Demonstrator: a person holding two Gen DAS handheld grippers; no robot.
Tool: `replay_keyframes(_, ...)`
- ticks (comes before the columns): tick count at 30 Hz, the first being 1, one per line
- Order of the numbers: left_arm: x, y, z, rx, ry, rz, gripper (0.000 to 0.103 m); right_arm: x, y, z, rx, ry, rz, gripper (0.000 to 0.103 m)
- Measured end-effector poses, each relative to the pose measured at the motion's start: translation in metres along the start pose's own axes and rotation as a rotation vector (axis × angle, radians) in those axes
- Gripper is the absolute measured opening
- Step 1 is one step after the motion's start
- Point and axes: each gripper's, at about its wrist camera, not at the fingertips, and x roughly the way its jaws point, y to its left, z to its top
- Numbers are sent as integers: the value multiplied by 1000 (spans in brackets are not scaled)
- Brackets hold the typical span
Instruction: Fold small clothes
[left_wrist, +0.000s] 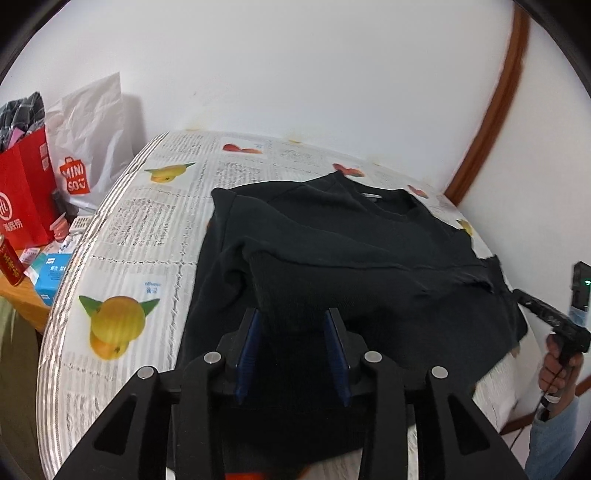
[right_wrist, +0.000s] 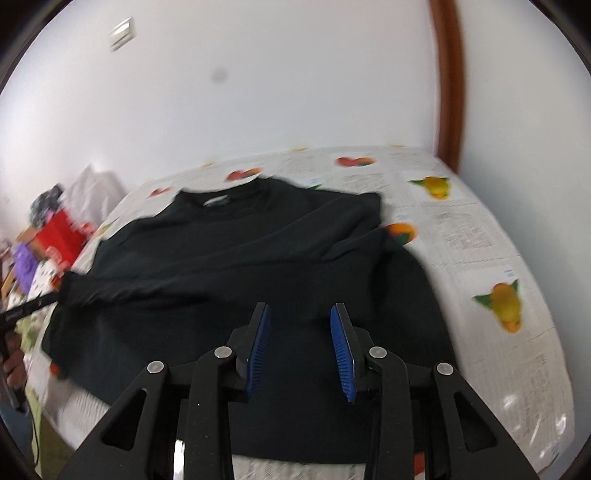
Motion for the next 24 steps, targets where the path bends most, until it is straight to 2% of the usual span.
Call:
replay_keyframes(2, -3, -8, -7, 12, 15, -31, 36, 7, 10, -7, -30, 29, 16, 34)
replay_keyframes(4, 5, -22, -16, 41, 66, -80, 37, 19, 17, -14, -49, 61, 9, 34)
replay_keyframes(6, 15, -32, -19, 64, 88, -80, 37, 35, 22, -17, -57, 97, -23, 34)
replay_keyframes(10, 38, -44, -12, 93, 97, -15, 39, 50, 28, -13, -80, 98, -81, 34)
replay_keyframes(14, 64, -55, -2, 117, 133, 50, 39, 67, 32, -6, -83, 143, -127, 34)
replay_keyframes(16, 71, -56, 1, 125, 118, 79, 39, 72, 33, -1, -77, 144, -140, 34)
replay_keyframes(20, 76, -54, 19, 125, 55, 98, 39, 82, 31, 19, -44, 123, -127, 34)
replay_keyframes(24, 90, -46, 42, 117, 69, 103, 39, 91, 22, 45, -1, 78, -84, 31)
